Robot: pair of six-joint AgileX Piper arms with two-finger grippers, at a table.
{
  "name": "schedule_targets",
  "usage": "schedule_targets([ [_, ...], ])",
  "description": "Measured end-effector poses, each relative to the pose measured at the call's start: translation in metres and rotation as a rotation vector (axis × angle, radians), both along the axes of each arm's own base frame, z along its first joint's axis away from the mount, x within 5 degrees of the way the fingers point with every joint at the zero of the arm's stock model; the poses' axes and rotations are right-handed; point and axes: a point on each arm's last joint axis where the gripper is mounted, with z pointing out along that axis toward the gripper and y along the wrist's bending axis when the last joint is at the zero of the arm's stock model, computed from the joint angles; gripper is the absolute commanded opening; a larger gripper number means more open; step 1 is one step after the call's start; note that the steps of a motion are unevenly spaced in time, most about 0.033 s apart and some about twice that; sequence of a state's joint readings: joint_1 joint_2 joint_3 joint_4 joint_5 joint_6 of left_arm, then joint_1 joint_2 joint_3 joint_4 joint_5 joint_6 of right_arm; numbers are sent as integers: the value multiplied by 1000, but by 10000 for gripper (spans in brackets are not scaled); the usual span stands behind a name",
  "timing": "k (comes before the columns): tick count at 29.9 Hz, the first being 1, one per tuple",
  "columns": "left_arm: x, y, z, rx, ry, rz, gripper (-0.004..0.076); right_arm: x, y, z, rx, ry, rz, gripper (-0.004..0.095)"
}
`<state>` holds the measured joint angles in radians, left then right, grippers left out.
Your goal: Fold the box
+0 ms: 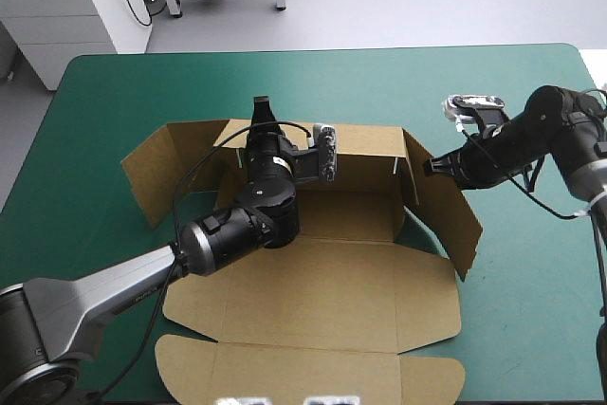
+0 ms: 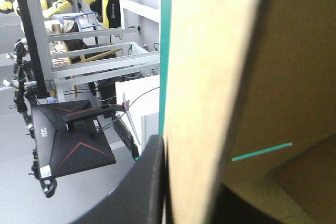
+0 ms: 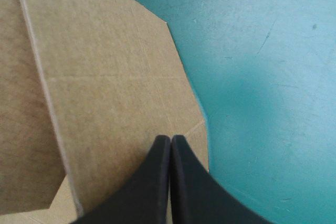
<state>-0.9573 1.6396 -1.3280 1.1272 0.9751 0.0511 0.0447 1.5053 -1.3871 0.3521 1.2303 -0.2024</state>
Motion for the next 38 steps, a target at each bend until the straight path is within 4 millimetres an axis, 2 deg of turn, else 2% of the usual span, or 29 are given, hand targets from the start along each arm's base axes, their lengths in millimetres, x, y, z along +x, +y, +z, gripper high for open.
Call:
schedule_targets([
  [8,2,0,4,-6,15,-9,15,1,-8,1,37,0,-31,-20],
  [16,0,-1,4,-40,54,-10,13,2,-7,1,58,-11,-39,-18],
  [20,-1,-1,4,-61,76,-5,-9,3,-5,-6,94,-48,-62,-18],
  [25,-1,-1,4,-70,79,-5,-9,-16,-2,-21,137,-101,-72,-18],
  [30,-1,-1,3,-71,80,-9,-9,-38,-1,-23,169,-182,-78,-18],
  [34,-2,1,-3,-43,69,-33,-9,-48,2,-21,200,-238,-59,-18],
  [38,-2,2,-10,2,45,-62,-9,-51,6,-27,238,-270,3,-18],
])
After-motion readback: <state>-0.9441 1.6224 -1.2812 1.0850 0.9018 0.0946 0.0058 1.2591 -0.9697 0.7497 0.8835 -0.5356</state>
